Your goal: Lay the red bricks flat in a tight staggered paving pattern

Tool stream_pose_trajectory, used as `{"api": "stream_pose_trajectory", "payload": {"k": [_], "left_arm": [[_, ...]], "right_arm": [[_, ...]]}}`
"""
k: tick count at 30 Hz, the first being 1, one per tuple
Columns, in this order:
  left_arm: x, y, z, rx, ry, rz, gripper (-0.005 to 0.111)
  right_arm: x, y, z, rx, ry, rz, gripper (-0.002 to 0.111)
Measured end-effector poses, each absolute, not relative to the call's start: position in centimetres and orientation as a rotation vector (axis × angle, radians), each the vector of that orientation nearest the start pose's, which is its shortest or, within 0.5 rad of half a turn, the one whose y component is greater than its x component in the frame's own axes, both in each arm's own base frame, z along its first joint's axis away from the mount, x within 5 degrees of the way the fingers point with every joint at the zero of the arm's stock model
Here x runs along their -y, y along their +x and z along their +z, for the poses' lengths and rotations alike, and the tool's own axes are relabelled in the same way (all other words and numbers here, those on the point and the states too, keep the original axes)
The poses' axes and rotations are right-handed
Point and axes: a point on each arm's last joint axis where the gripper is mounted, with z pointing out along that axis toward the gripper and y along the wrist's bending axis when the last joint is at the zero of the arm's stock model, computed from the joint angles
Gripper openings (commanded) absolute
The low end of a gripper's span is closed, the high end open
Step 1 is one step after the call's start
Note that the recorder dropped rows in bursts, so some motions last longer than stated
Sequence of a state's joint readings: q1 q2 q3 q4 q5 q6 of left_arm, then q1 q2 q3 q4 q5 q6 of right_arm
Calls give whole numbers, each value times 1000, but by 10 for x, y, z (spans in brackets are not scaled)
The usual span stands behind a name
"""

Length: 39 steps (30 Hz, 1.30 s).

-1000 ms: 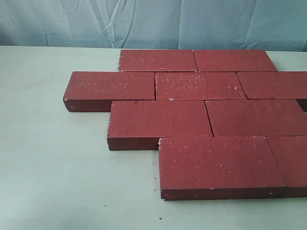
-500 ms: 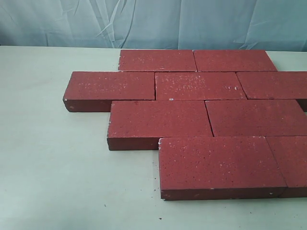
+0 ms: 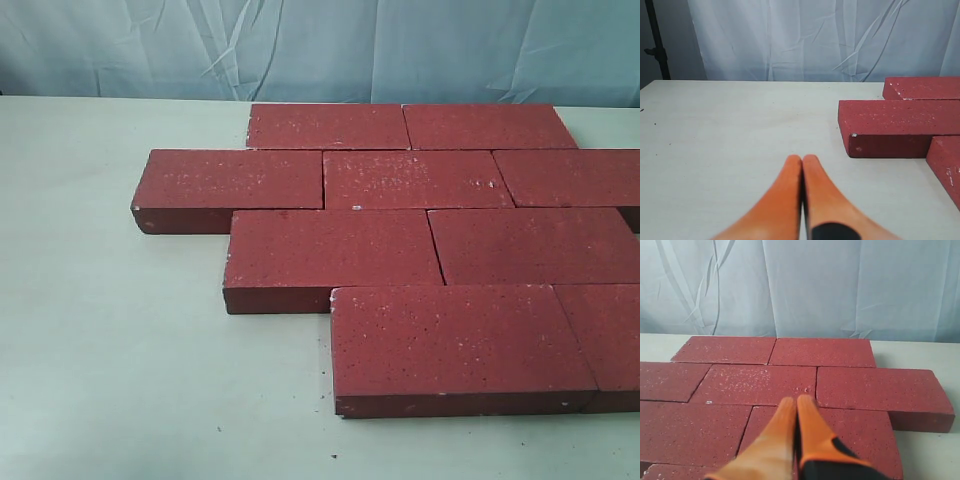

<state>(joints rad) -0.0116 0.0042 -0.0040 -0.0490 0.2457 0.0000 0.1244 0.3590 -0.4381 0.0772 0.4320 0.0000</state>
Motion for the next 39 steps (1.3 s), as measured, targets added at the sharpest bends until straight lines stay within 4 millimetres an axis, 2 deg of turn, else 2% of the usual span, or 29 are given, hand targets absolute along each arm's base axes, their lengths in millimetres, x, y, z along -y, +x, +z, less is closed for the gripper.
{"api": "stream_pose_trajectory", "payload": {"k": [10, 15, 24, 29, 39], "left_arm": [[2, 55, 192, -1729, -21, -52, 0], [2, 55, 192, -1729, -21, -52, 0], [2, 55, 192, -1729, -21, -52, 0], [2, 55, 192, -1729, -21, -52, 0], [2, 55, 192, -1729, -21, -52, 0]], "right_arm": [[-1, 62, 301, -1774, 25, 34, -1], [2, 51, 293, -1736, 45, -29, -1], [3, 45, 253, -1674, 40, -48, -1], [3, 48, 230, -1680, 40, -48, -1], [2, 53, 203, -1746, 29, -36, -1]]}}
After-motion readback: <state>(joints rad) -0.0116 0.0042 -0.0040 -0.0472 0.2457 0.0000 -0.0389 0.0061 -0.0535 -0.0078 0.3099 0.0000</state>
